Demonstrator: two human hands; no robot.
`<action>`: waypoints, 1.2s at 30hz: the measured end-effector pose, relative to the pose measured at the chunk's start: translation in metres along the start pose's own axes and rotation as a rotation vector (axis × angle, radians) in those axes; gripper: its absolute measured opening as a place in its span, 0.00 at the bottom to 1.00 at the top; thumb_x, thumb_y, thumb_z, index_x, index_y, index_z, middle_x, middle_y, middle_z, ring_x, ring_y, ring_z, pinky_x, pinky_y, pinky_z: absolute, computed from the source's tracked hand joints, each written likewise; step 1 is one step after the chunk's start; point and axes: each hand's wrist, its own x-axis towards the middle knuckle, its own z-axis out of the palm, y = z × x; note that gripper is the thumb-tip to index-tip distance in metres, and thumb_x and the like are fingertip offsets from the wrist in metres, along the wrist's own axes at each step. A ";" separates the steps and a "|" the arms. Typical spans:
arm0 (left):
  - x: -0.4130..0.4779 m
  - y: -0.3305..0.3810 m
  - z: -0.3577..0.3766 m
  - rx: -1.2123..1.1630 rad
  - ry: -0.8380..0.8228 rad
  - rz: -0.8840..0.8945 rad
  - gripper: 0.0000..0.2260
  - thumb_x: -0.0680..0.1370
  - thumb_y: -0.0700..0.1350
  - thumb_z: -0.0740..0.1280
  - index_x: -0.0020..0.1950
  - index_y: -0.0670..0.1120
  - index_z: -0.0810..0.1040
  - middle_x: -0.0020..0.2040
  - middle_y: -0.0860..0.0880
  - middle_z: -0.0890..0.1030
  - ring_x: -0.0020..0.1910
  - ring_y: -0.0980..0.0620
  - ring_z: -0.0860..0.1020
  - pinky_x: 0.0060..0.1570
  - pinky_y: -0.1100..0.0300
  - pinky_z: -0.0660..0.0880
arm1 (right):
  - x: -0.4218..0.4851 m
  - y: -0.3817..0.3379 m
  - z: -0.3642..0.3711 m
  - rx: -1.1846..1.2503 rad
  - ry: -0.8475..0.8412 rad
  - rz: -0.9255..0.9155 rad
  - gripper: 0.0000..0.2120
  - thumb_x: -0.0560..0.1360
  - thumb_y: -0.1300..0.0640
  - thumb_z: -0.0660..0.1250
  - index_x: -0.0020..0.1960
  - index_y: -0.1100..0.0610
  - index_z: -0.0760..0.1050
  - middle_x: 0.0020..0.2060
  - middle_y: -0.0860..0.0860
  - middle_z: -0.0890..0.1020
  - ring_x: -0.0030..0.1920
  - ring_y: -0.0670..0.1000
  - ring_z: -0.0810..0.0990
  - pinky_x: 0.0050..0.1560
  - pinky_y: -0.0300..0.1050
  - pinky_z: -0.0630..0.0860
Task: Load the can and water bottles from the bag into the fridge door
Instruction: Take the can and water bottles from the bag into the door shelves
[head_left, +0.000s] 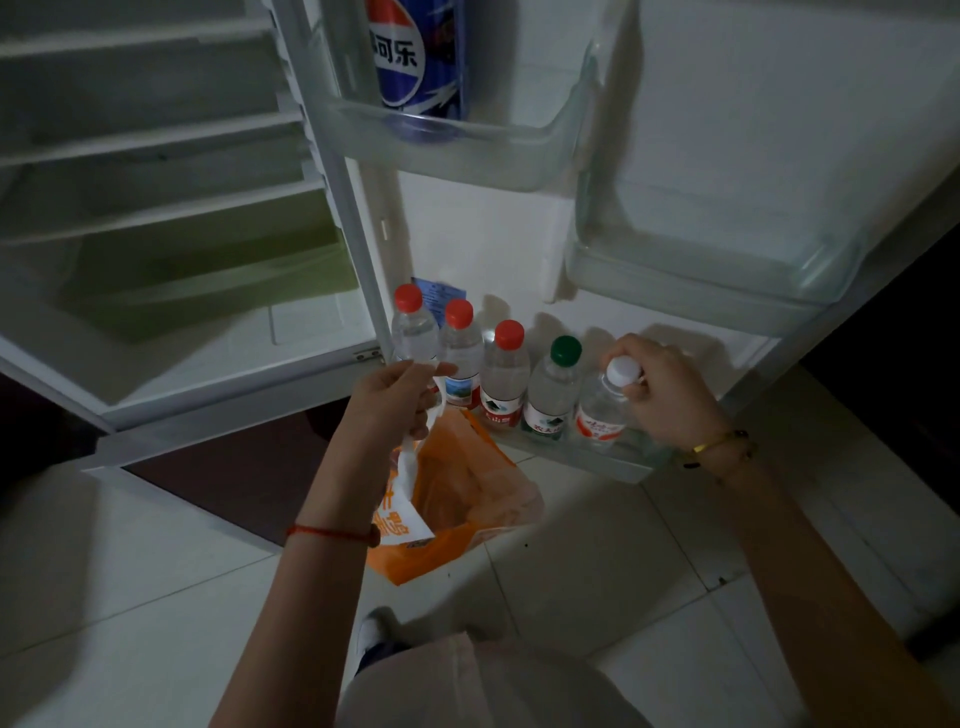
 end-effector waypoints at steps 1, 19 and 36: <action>0.000 -0.001 -0.001 0.011 0.011 0.000 0.11 0.82 0.44 0.59 0.49 0.44 0.81 0.30 0.50 0.67 0.29 0.55 0.64 0.26 0.66 0.65 | -0.001 -0.002 -0.001 -0.014 -0.007 0.005 0.19 0.68 0.73 0.60 0.52 0.54 0.74 0.47 0.57 0.79 0.50 0.62 0.75 0.51 0.54 0.75; -0.027 -0.027 -0.088 0.058 0.226 0.105 0.12 0.82 0.43 0.60 0.54 0.41 0.82 0.34 0.45 0.72 0.31 0.54 0.70 0.29 0.70 0.70 | -0.005 -0.116 0.094 0.184 -0.109 -0.233 0.08 0.77 0.59 0.63 0.55 0.56 0.77 0.50 0.52 0.81 0.53 0.52 0.79 0.53 0.46 0.77; -0.024 -0.100 -0.268 0.292 0.489 -0.160 0.11 0.81 0.47 0.61 0.44 0.45 0.80 0.44 0.44 0.83 0.47 0.44 0.81 0.52 0.50 0.79 | -0.004 -0.262 0.217 0.180 -0.296 -0.287 0.08 0.78 0.58 0.63 0.55 0.55 0.77 0.49 0.50 0.81 0.53 0.50 0.78 0.52 0.44 0.76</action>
